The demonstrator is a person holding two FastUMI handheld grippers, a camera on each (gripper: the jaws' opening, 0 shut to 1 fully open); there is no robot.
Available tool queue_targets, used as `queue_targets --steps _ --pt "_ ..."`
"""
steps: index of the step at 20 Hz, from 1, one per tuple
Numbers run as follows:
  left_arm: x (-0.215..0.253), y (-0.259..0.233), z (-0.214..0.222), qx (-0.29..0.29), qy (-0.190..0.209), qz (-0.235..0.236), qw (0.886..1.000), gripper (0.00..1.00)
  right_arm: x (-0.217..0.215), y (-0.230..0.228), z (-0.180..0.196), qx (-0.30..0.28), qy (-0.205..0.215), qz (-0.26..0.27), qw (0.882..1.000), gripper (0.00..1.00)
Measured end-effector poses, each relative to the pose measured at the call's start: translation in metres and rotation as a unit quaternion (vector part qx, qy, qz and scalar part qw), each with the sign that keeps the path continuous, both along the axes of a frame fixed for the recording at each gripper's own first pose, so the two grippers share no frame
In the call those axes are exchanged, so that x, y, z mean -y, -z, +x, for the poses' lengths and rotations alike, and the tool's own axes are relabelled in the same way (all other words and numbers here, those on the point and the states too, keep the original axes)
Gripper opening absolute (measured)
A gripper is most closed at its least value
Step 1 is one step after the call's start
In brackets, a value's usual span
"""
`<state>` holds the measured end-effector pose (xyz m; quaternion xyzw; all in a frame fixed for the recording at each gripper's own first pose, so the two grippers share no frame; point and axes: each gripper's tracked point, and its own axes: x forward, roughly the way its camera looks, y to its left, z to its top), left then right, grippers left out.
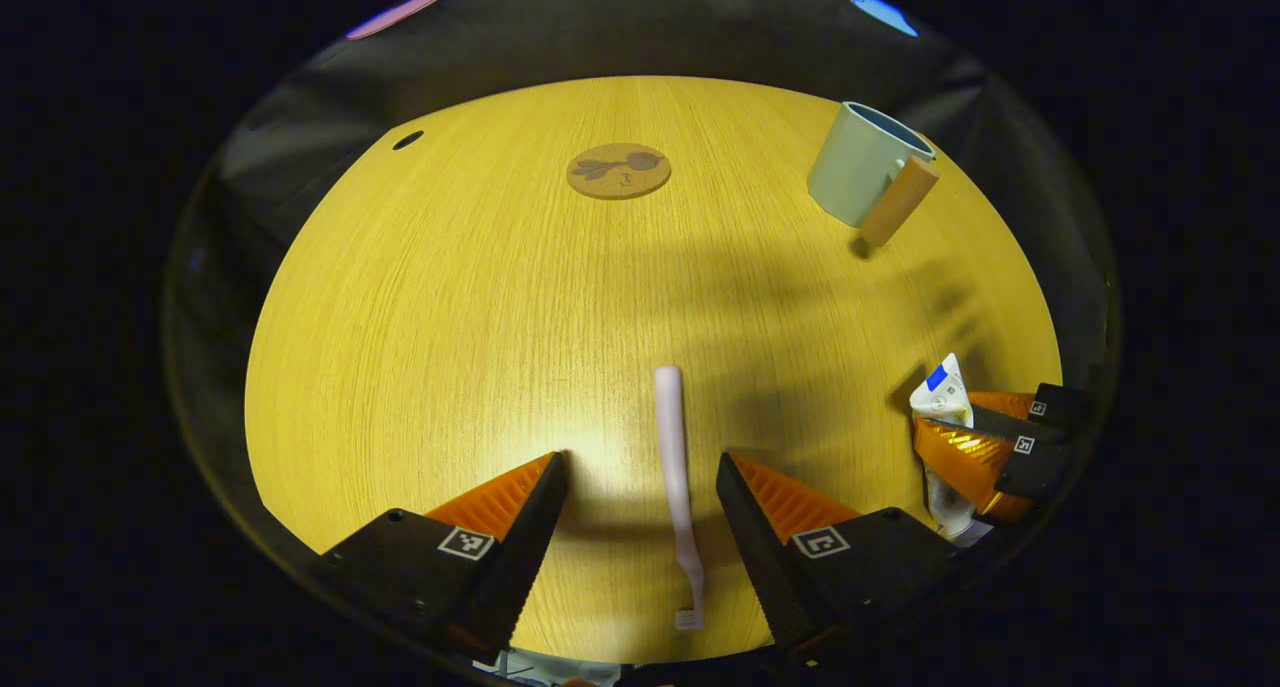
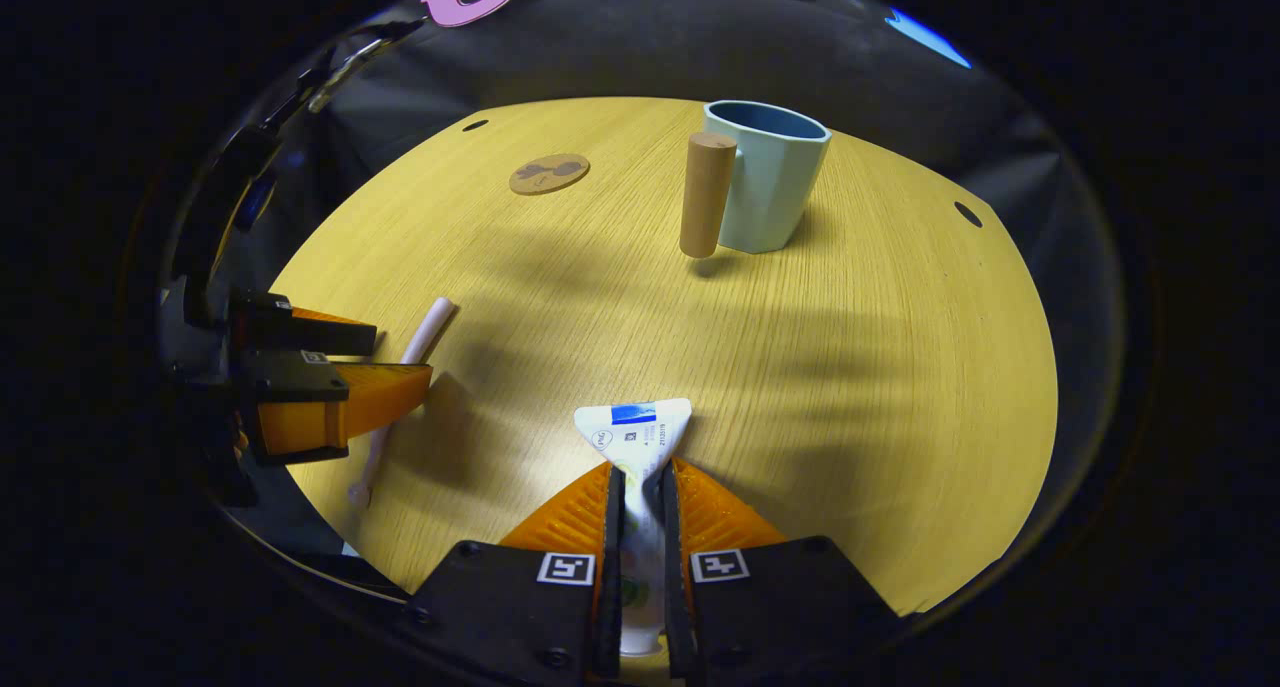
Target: Put the toothbrush and toothpaste on the desktop into the cup, then pick up the cup and place it on the coaster on the desktop.
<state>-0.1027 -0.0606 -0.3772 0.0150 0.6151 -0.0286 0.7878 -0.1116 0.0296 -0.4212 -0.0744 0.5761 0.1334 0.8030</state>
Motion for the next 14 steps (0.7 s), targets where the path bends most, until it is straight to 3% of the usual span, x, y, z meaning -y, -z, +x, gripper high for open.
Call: queue_targets --steps 4,5,10,11,13,14 --pt "0.007 0.001 0.002 -0.03 -0.005 0.002 1.0 0.84 0.0 0.0 0.0 -0.001 -0.002 0.003 1.0 0.21" --pt "0.009 0.0 0.001 -0.029 -0.001 0.002 1.0 0.72 0.0 0.0 0.001 -0.001 -0.003 0.004 1.0 0.21" --pt "0.017 0.001 0.004 -0.027 0.004 -0.002 1.0 0.36 0.0 0.0 0.001 -0.003 -0.007 0.005 1.0 0.21" --pt "0.018 0.0 0.005 -0.023 0.005 -0.004 1.0 0.2 0.0 0.0 0.001 -0.003 -0.008 0.005 1.0 0.21" --pt "0.019 0.0 0.007 -0.013 0.002 -0.009 1.0 0.06 0.0 0.0 0.001 -0.002 -0.01 0.005 1.0 0.21" --pt "0.019 0.0 0.008 -0.006 0.004 -0.012 1.0 0.05 0.0 0.0 0.001 -0.002 -0.012 0.005 1.0 0.21"
